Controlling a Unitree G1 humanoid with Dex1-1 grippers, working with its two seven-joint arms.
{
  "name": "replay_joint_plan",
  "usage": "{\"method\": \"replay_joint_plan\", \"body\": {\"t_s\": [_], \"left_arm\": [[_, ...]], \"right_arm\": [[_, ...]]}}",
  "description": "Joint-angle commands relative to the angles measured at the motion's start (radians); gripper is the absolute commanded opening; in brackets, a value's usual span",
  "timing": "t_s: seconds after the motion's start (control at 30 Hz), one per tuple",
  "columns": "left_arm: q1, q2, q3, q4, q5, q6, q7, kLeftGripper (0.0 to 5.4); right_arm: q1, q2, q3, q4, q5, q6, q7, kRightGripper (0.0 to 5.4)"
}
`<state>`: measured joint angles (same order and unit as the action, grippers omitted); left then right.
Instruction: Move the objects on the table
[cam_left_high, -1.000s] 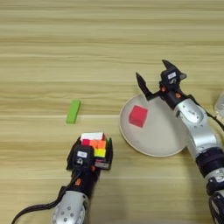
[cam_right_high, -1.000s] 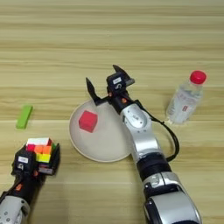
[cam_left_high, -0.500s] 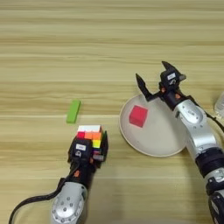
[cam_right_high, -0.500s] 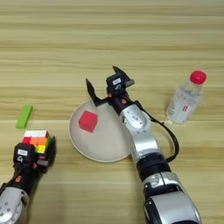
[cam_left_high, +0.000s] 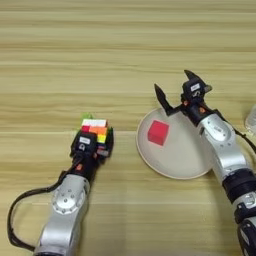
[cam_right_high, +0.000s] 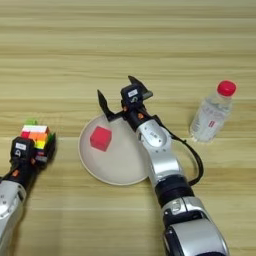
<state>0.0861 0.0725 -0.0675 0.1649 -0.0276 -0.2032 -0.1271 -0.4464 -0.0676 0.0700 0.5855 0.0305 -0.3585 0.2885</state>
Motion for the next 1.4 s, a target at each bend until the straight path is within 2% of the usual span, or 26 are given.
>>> {"method": "replay_joint_plan", "body": {"t_s": [0.03, 0.27, 0.53, 0.7, 0.9, 0.97, 1.4], "left_arm": [[-0.039, -0.005, -0.003, 0.04, -0.01, -0.014, -0.032, 3.32], [-0.11, -0.031, -0.01, 0.135, -0.004, -0.03, -0.049, 3.32], [-0.146, -0.062, -0.035, 0.158, 0.007, -0.04, -0.057, 3.32], [-0.194, -0.074, -0.028, 0.259, 0.0, -0.055, -0.062, 3.32], [-0.205, -0.078, -0.034, 0.303, 0.004, -0.08, -0.074, 3.31], [-0.205, -0.08, -0.032, 0.307, 0.007, -0.081, -0.066, 3.68], [-0.204, -0.074, -0.013, 0.274, 0.008, -0.089, -0.043, 4.82]], "right_arm": [[0.005, -0.002, -0.01, -0.013, -0.001, 0.002, -0.007, 5.4], [0.011, -0.001, -0.01, -0.024, -0.001, 0.005, -0.01, 5.4], [0.026, -0.003, -0.009, -0.048, -0.001, 0.015, -0.01, 5.4], [0.036, 0.0, -0.008, -0.065, 0.001, 0.022, -0.008, 5.4], [0.045, -0.005, -0.011, -0.083, 0.002, 0.033, -0.008, 5.4], [0.047, -0.006, -0.011, -0.086, 0.001, 0.036, -0.009, 5.4], [0.043, -0.005, -0.011, -0.076, 0.0, 0.036, -0.009, 5.4]]}}
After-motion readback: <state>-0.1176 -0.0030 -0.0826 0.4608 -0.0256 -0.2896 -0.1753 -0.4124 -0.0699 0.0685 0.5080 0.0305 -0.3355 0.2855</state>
